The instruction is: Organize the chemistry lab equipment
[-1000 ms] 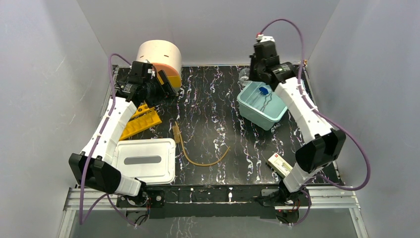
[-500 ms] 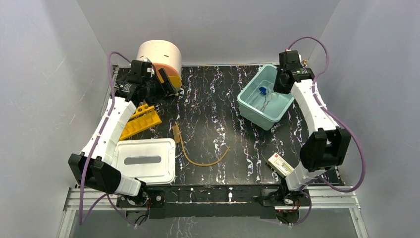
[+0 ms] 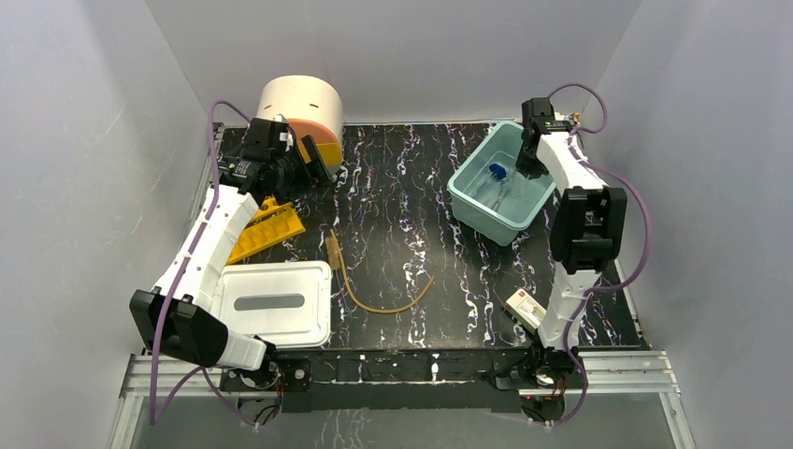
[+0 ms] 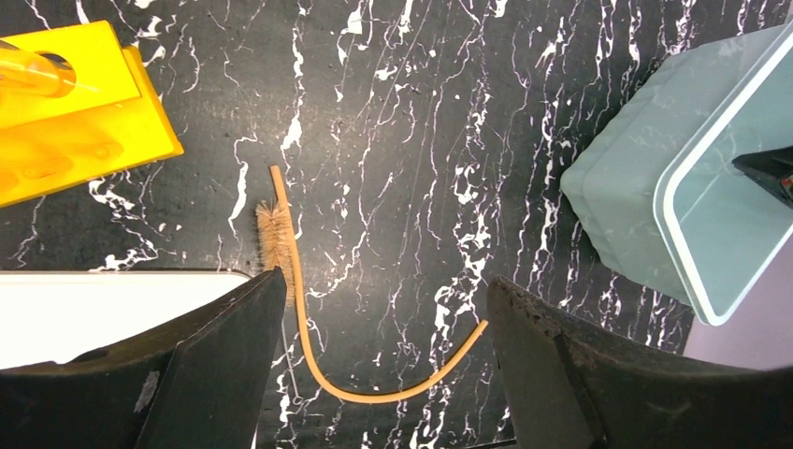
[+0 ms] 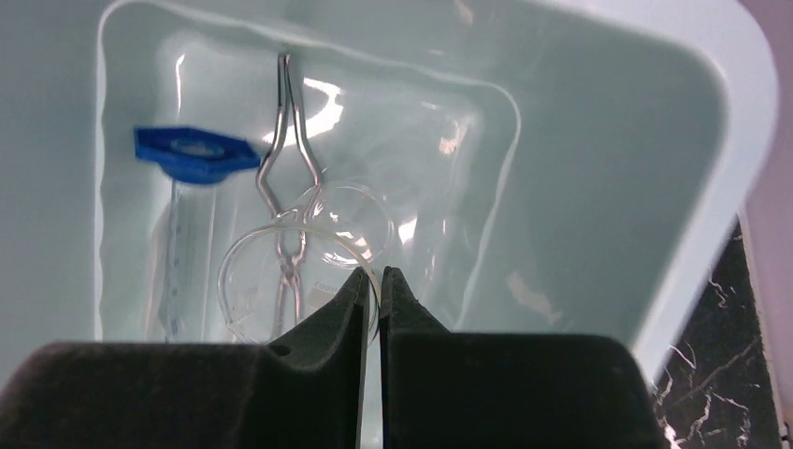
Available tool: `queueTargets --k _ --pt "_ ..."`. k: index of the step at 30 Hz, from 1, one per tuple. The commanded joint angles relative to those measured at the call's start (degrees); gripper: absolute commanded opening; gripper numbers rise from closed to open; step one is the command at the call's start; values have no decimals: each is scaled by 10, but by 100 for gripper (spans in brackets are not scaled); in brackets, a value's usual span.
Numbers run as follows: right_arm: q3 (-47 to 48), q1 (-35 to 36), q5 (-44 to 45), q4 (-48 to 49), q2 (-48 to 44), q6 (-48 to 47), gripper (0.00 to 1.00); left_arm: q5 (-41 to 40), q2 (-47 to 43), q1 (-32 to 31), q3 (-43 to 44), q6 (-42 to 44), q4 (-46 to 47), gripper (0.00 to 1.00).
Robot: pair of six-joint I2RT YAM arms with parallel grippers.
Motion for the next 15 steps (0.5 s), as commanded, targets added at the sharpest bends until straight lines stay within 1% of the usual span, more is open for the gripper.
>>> queueTargets --k 1,5,9,12,15 --pt "74 0 67 7 41 47 5 -15 -13 3 1 31 -5 78" --pt "94 -2 104 6 64 50 4 -16 -12 3 -1 35 -7 78" --pt "95 -10 107 17 71 47 4 -16 -15 3 -4 38 -5 79" --pt "91 -13 98 24 81 41 5 -34 -16 3 -6 38 -6 79" --pt "87 -13 99 27 84 37 7 -33 -13 3 -2 34 -8 79"
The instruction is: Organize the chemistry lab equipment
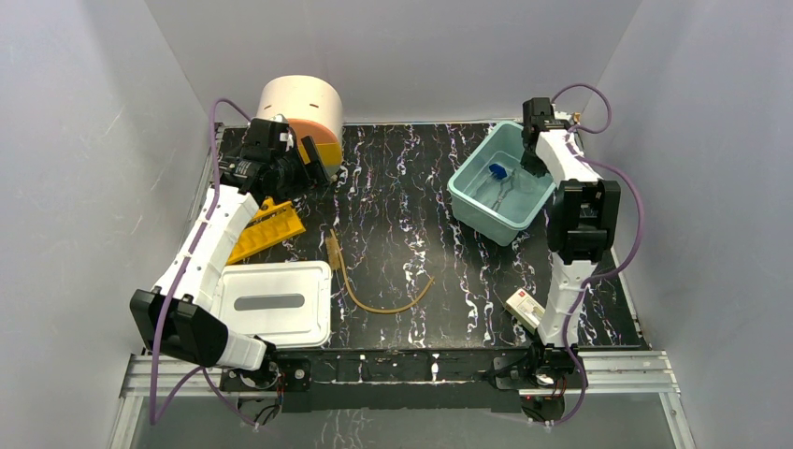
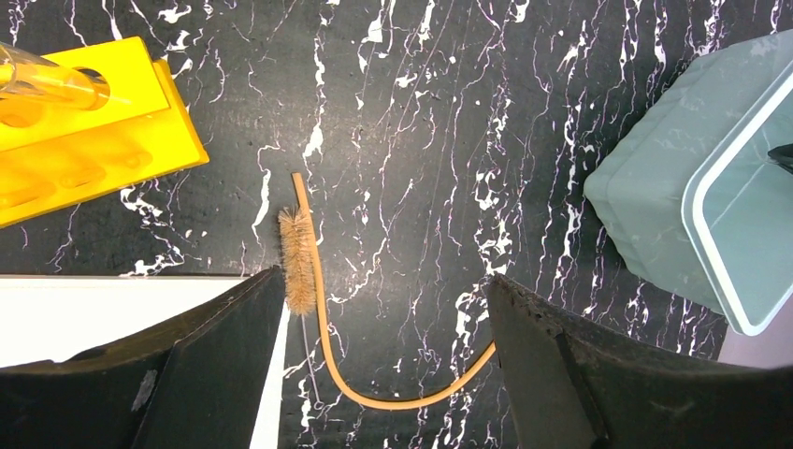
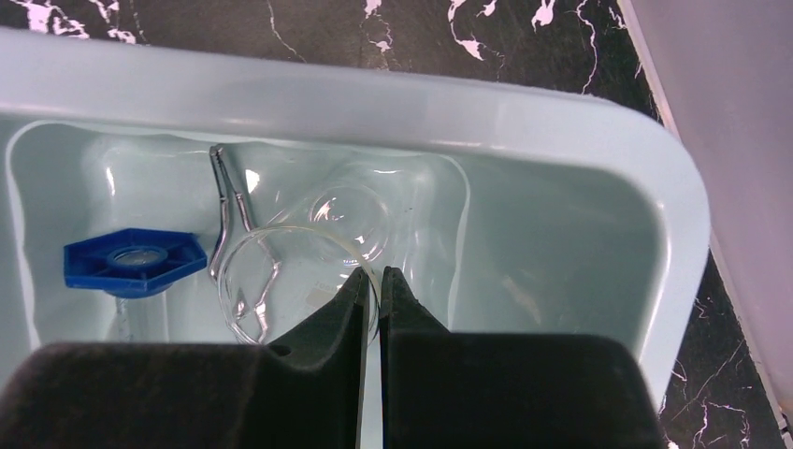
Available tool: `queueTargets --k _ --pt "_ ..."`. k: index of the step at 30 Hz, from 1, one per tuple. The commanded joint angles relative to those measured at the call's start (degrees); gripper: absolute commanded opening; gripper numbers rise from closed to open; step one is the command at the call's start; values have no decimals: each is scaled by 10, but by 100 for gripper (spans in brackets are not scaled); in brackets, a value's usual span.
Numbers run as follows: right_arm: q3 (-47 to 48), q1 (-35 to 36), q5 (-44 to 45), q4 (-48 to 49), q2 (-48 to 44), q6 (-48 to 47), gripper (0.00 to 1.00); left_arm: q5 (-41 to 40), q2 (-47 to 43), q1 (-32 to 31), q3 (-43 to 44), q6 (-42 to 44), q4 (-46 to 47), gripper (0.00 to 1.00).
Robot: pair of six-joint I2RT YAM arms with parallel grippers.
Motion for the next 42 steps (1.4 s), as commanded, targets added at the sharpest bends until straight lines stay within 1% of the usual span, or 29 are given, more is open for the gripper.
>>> queueTargets --k 1,6,10,14,15,18,20,23,25,27,30,32,35,39,42 --pt "18 -5 22 31 2 -3 8 -10 -12 3 1 5 -7 79" --pt "14 -7 11 49 5 -21 24 -4 -12 3 1 -3 -7 79" --pt "23 -7 24 41 4 -17 36 -5 -18 3 0 -8 -7 79" --pt "33 -7 33 27 -13 -17 39 -8 -29 3 -6 -11 -1 79" --pt "34 -7 31 22 -34 -20 41 -7 -32 3 -7 -12 -1 79" --pt "31 -7 16 19 -64 -41 45 -3 -33 3 -7 -13 -2 79" --pt "31 -7 1 9 -84 -48 46 -2 -36 3 -10 -13 -1 79" --pt "28 -7 -45 5 -122 -56 49 -2 -36 3 -13 -15 3 79" --pt "27 -3 -103 16 -148 -80 50 17 -36 3 -14 -17 6 79" --pt "29 23 -129 25 -170 -123 53 22 -35 3 -16 -20 9 79" --pt "33 98 -107 26 -195 -170 58 18 -37 3 -17 -31 4 79" --pt "25 138 -115 28 -216 -174 59 -15 -42 3 -14 -53 -13 79" --pt "-11 182 -137 51 -258 -159 60 -66 -57 3 -12 -77 -31 80" --pt "-65 253 -157 86 -307 -166 64 -103 -74 3 -9 -95 -44 80" --pt "-107 301 -178 98 -327 -158 65 -130 -81 3 -2 -101 -51 81"
